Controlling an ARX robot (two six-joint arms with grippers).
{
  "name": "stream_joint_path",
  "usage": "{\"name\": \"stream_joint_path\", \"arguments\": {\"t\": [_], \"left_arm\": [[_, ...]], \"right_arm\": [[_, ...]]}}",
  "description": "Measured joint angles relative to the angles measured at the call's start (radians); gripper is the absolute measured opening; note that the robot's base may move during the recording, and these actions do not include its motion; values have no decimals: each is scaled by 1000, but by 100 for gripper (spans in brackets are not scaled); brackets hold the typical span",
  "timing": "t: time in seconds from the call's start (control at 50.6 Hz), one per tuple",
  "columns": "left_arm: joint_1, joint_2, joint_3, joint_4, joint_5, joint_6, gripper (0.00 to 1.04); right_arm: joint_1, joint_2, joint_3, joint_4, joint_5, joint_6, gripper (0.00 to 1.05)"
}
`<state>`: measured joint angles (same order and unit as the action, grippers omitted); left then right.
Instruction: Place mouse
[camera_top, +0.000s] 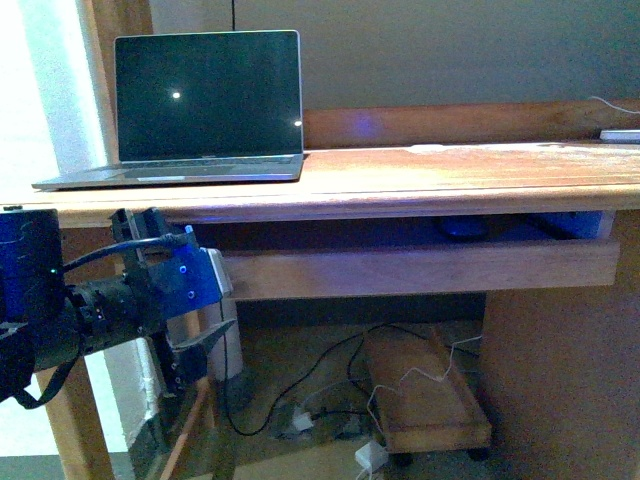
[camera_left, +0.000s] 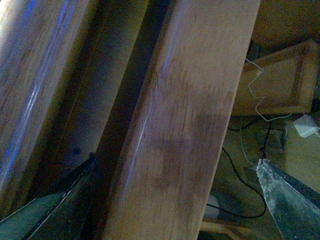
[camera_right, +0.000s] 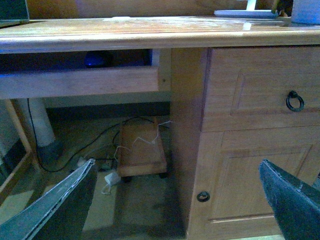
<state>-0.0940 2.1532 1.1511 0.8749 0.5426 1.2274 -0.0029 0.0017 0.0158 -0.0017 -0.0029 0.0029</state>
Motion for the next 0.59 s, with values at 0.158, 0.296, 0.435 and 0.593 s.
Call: {"name": "stream_joint_path", "arguments": {"t": [0.158,0.296,0.435,0.593], "left_arm": [[47,43,57,-60,-11,74,97],[80,74,96,-98,-21,155,97],[81,41,89,-214,-34,173,97],[76,-105,45,-580,-16,96,97]], "right_arm": [[0,0,0,0,0,0,97],[0,0,0,0,0,0,97],[0,0,0,0,0,0,97],[0,0,0,0,0,0,97]]}}
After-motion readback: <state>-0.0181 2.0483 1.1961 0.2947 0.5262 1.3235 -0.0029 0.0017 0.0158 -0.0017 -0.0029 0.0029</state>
